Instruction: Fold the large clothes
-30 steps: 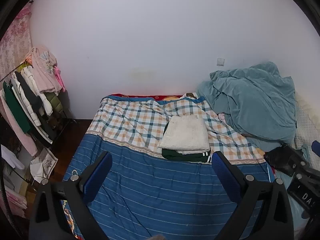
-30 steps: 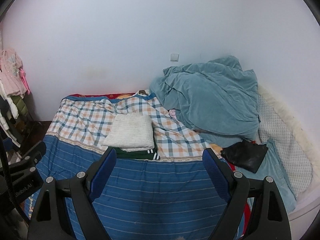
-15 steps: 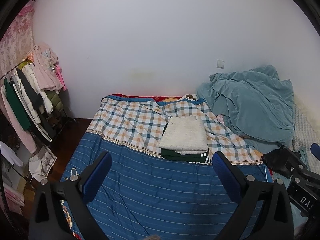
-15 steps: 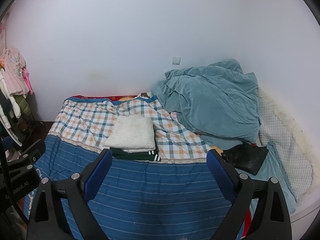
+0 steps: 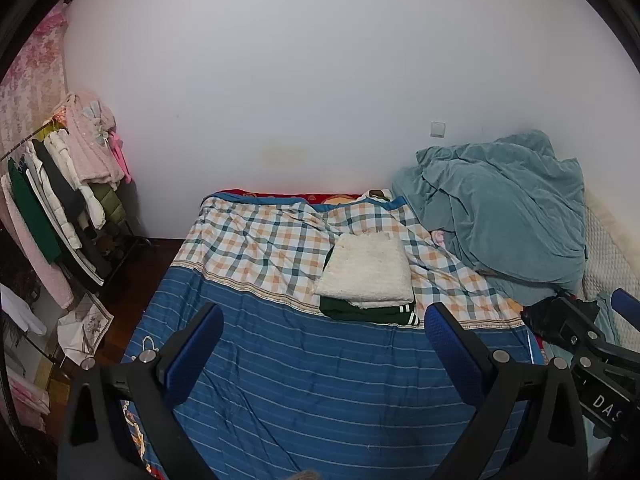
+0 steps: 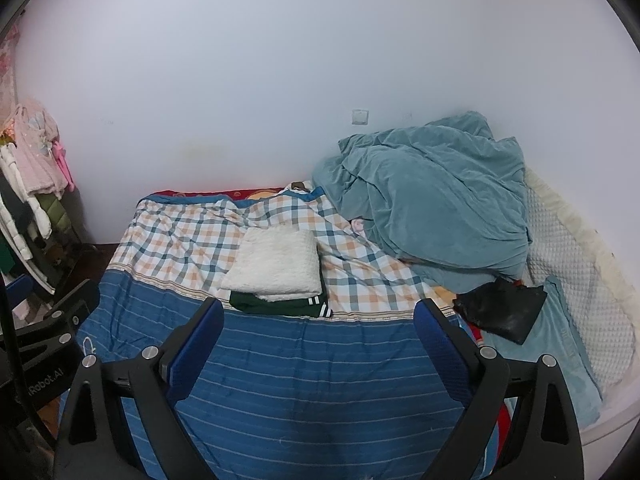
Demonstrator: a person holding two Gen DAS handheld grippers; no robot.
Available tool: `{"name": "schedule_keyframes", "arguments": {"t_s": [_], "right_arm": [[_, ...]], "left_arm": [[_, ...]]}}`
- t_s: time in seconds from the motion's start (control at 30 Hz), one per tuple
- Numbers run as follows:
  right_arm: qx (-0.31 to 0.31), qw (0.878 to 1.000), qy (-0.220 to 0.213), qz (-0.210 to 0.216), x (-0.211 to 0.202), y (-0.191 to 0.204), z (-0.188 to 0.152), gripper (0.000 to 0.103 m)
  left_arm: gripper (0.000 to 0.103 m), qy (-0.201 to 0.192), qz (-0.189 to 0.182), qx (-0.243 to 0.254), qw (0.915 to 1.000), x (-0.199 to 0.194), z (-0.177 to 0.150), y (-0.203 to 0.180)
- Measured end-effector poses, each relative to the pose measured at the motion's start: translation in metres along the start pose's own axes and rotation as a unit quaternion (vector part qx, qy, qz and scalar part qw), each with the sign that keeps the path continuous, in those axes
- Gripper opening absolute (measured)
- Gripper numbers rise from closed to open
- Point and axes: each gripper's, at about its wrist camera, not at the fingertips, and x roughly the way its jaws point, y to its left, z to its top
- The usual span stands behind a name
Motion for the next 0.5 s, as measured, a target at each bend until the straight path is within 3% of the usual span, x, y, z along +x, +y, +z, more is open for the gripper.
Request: {"name": "schedule_keyframes", "arguments": {"t_s": [0.5], "right_arm": [[0.006,1.000,0.001,0.002,-0.0046,0.0006,-0.0047,0.097]], "left_arm": [[0.103,-0.003,0.001,0.001,1.0000,-0.0041,0.0017,0.0025]]}}
